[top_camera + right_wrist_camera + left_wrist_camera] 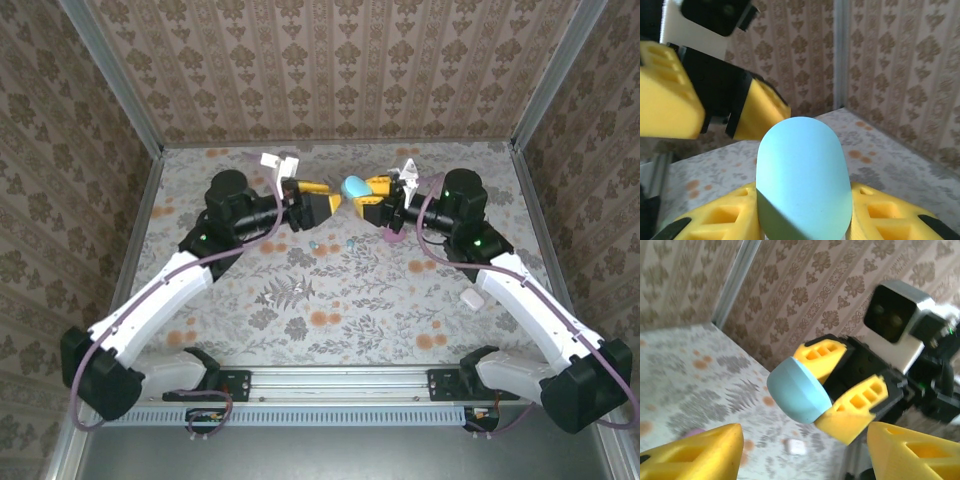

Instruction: Insert the wireless bluetooth earbuds into the charging case

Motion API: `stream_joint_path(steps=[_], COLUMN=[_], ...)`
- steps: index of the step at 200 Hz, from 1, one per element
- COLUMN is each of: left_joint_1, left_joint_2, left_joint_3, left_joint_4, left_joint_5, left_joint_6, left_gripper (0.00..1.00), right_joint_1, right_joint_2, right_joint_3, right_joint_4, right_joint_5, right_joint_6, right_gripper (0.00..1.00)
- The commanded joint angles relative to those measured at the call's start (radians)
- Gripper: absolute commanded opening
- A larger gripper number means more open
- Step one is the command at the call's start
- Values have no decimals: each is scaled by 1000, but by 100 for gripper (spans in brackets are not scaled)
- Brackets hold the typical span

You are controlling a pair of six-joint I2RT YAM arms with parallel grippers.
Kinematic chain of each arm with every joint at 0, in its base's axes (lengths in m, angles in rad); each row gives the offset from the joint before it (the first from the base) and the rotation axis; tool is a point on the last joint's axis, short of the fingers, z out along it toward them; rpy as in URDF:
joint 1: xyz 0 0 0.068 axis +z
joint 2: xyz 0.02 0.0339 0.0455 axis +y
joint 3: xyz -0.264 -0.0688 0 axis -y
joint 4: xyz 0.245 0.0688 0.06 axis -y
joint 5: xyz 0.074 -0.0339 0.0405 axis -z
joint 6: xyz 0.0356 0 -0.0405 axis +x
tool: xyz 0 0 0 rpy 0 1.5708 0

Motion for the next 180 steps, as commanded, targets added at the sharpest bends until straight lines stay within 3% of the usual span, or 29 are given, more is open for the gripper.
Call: stream_joint_path(steps=[1,14,27,75,180], left_joint_1=[-1,3,15,34,24], left_joint_2=[-60,-76,-70,-11,54], left_joint_3=[-82,-96,-92,-78,-17], left_joint_4=[32,5,-15,34,43], left_joint_5=[40,104,163,374,383], left_joint_6=[413,546,595,588,491], left_gripper=[63,61,61,63,60], right_joint_1=[-3,-3,-3,-3,-2], right_joint_2=[18,24,25,45,61], right_joint_3=[61,84,96,151,160], right_joint_4=[-159,-200,-220,-331,-369], right_joint_5=[-172,-215,-256,-334,-344], right_joint_6=[24,9,-12,-109,-234], right_gripper=[33,34,34,35,36])
